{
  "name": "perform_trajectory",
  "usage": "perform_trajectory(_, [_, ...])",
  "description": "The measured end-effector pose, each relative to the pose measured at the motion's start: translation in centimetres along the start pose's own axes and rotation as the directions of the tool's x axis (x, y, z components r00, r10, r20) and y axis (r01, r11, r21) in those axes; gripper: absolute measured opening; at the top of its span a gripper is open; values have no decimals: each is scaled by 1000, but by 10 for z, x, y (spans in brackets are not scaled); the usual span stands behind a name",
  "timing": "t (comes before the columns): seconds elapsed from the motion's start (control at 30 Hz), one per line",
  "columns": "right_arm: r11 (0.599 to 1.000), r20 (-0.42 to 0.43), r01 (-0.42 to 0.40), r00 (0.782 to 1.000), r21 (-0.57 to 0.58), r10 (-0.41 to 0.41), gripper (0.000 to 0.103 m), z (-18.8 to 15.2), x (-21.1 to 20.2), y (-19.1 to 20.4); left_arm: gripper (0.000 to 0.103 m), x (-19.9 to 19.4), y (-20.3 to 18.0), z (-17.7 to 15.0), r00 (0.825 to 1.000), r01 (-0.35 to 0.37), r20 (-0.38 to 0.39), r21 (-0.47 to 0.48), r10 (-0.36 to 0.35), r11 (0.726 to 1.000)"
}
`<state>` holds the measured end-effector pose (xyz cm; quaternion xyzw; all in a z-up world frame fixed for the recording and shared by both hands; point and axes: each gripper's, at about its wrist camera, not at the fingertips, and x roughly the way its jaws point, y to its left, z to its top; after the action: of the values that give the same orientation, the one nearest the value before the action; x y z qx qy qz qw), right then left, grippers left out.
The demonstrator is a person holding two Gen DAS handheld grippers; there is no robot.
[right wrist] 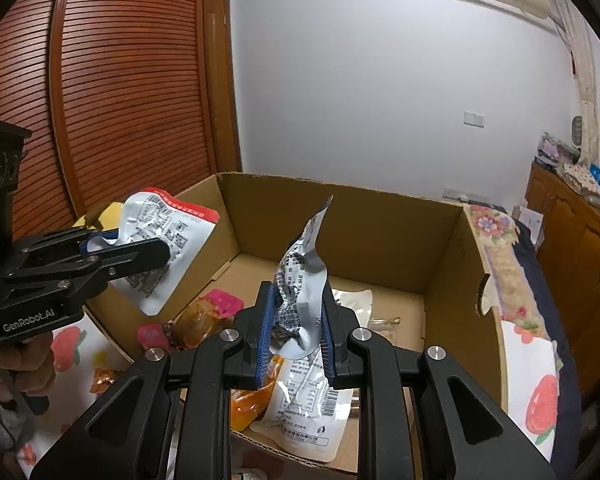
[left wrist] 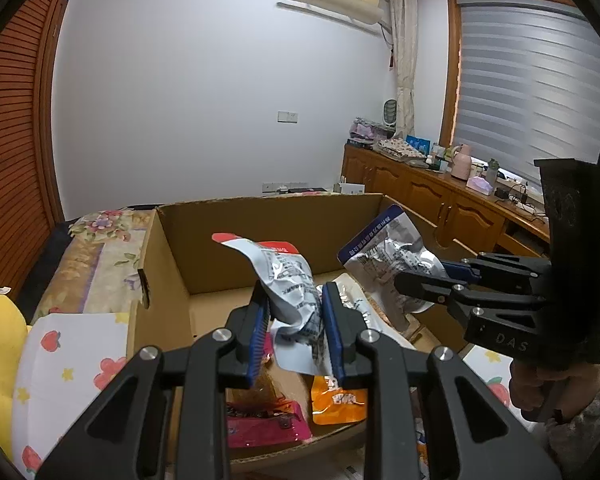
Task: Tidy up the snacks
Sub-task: 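Carry both packets over the box and open both tools to drop them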
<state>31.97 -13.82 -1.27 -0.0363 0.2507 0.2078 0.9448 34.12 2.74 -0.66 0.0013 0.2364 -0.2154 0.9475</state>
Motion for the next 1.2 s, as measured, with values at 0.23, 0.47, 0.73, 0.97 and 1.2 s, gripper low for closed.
perform_trajectory(0.23, [1000, -25, -11, 1000, 2, 11, 19, -4, 9, 1, 25, 9, 4, -5, 999, -15, -29, -15, 14, 1000])
perform_trajectory(0.47, [1000, -28, -25, 999, 12, 25, 18, -7, 11, -2, 26, 13, 6, -11, 999, -25, -42, -23, 24, 999])
perform_trajectory(0.73, [998, -27, -45, 999, 36, 46, 18, -10, 11, -6, 26, 13, 6, -13, 999, -34, -37, -8, 33, 999])
perform_trajectory(0.97, [998, -24, -54, 998, 44, 55, 19, -11, 10, -9, 29, 13, 6, -15, 998, -44, -36, 5, 44, 999])
perform_trajectory(1.2, [998, 1, -55, 999, 44, 55, 19, -9, 1, -9, 44, 6, 6, -12, 999, -31, -17, -9, 31, 999])
